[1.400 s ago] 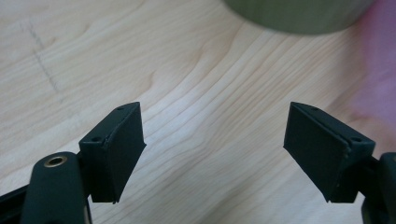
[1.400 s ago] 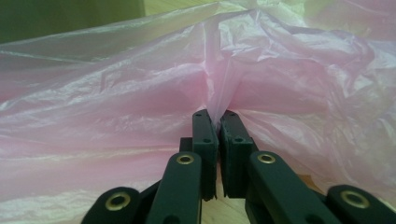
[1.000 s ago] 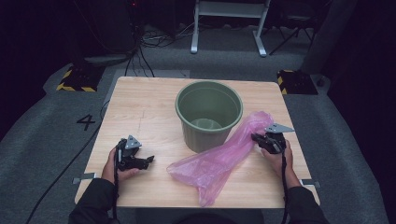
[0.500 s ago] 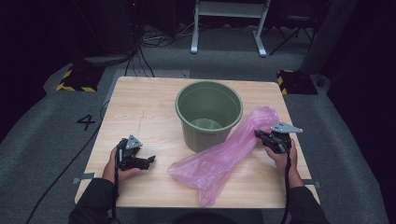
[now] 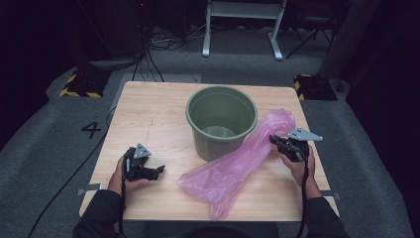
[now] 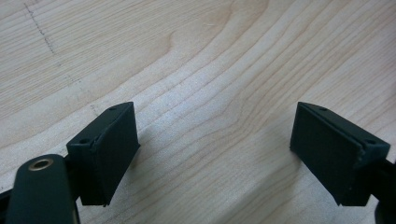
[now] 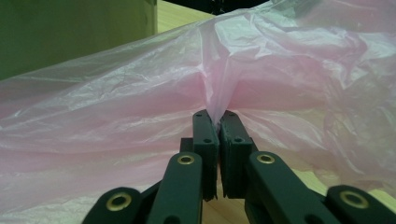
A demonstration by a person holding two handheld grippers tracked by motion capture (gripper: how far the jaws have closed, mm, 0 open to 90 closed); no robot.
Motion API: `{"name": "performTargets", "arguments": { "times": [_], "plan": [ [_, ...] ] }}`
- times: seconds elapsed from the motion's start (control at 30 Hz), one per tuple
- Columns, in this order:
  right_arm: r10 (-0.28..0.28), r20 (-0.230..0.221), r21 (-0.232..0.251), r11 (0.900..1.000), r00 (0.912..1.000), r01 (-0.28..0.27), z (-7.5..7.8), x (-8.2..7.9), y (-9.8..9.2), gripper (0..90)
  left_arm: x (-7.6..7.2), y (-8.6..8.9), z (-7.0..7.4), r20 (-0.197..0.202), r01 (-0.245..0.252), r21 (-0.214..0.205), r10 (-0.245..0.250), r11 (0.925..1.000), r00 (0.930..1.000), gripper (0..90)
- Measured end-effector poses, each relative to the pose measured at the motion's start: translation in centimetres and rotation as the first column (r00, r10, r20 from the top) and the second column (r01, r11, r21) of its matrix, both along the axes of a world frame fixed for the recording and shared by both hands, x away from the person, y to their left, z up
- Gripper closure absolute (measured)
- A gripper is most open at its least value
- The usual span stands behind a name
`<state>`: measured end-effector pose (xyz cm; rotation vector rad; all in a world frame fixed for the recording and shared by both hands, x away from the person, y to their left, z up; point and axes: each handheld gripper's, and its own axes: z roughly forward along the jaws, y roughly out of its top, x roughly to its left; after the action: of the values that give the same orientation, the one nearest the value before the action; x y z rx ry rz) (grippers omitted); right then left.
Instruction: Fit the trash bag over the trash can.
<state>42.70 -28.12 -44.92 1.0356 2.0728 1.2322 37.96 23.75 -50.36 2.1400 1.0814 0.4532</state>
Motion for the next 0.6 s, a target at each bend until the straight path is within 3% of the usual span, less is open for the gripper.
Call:
{"name": "performTargets", "arguments": {
  "times": [0.1, 0.17, 0.27, 0.33, 0.4, 0.43, 0.6],
  "plan": [
    [0.009, 0.016, -0.003, 1.0, 0.9998, -0.009, 0.5, -0.1, 0.3, 87.4, 0.1, 0.0, 0.2, -0.014, -0.011, -0.004, 0.01, 0.9999, 0.9998, 16.2],
    [0.016, 0.025, -0.006, 0.9999, 0.9996, -0.016, 0.8, -0.1, 0.5, 87.4, 0.1, 0.0, 0.4, -0.016, -0.017, -0.031, 0.016, 0.9994, 0.9997, 18.5],
    [0.016, 0.031, -0.004, 0.9999, 0.9994, -0.016, 0.9, 0.0, 0.8, 87.3, -0.2, -0.6, 1.4, 0.017, 0.009, -0.05, -0.008, 0.9987, 0.9998, 19.0],
    [0.017, 0.033, -0.013, 0.9998, 0.9993, -0.017, 0.9, 0.0, 1.1, 87.3, -0.7, -1.7, 2.8, 0.068, 0.043, -0.063, -0.039, 0.9971, 0.997, 19.0],
    [0.022, 0.037, -0.013, 0.9997, 0.9991, -0.021, 1.0, 0.0, 1.2, 87.3, -0.9, -3.1, 3.8, 0.091, 0.085, -0.087, -0.077, 0.9926, 0.9928, 19.6],
    [0.023, 0.038, -0.014, 0.9996, 0.999, -0.023, 1.0, 0.0, 1.2, 87.3, -0.8, -4.2, 4.4, 0.114, 0.109, -0.064, -0.101, 0.992, 0.9883, 19.5],
    [0.018, 0.033, -0.012, 0.9998, 0.9993, -0.017, 1.0, 0.0, 1.2, 87.3, 0.6, -8.3, 5.5, 0.137, 0.138, -0.07, -0.128, 0.9879, 0.9822, 20.6]
  ]
}}
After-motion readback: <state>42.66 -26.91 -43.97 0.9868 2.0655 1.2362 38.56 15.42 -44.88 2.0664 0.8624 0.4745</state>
